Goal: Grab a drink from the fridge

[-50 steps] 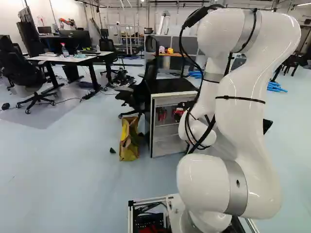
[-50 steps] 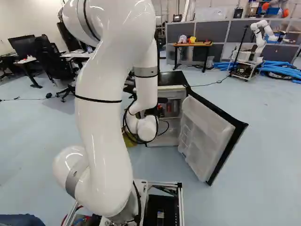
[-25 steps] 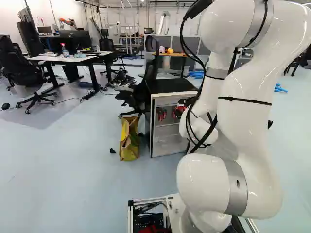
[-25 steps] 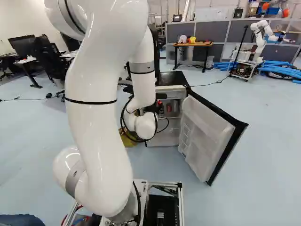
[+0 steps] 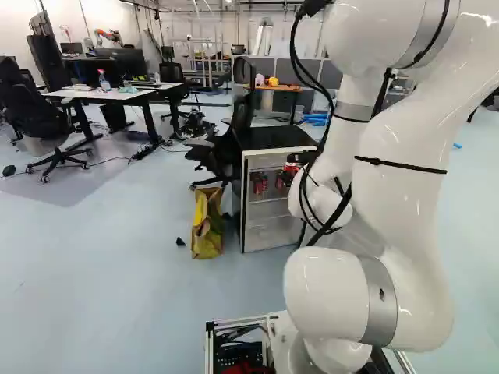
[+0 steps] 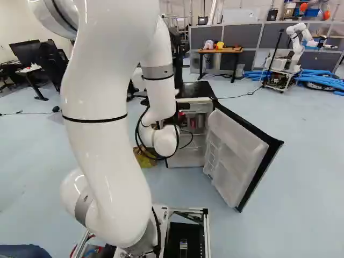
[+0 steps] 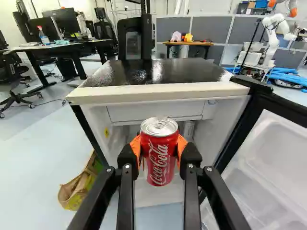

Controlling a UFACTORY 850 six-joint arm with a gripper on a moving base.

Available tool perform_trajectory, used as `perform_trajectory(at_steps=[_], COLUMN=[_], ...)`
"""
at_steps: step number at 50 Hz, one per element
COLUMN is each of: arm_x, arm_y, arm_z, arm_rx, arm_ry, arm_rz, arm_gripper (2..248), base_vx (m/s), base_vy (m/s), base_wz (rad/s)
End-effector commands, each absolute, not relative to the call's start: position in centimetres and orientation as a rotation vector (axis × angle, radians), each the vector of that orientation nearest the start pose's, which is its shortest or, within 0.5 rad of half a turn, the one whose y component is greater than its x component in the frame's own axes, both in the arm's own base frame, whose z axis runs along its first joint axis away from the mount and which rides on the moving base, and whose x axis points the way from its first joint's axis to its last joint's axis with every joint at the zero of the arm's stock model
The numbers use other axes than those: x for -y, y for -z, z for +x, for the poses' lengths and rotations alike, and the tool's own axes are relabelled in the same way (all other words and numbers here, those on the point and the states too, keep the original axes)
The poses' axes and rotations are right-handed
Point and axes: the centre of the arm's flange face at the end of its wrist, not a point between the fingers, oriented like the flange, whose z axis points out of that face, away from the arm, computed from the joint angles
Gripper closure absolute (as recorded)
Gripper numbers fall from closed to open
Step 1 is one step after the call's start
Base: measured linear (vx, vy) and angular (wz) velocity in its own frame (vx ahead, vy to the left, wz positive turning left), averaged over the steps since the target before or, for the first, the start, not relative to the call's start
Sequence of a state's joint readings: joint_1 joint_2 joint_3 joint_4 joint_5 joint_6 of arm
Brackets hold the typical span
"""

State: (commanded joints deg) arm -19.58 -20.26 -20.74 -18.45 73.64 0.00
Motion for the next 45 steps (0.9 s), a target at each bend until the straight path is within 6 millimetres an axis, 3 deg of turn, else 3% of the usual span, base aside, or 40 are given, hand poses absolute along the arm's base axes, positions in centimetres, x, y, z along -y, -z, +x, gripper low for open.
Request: perform_trajectory(at_steps=[45], arm_x=[9.9], arm_y=[-31.1], arm_z=[36.9], arm_rx=[0.026], arm_ry=[1.859], arm_rz=[-2.581], arm_gripper=[155], base_vx=[0.000], base_vy=[0.000], base_wz=[0.000])
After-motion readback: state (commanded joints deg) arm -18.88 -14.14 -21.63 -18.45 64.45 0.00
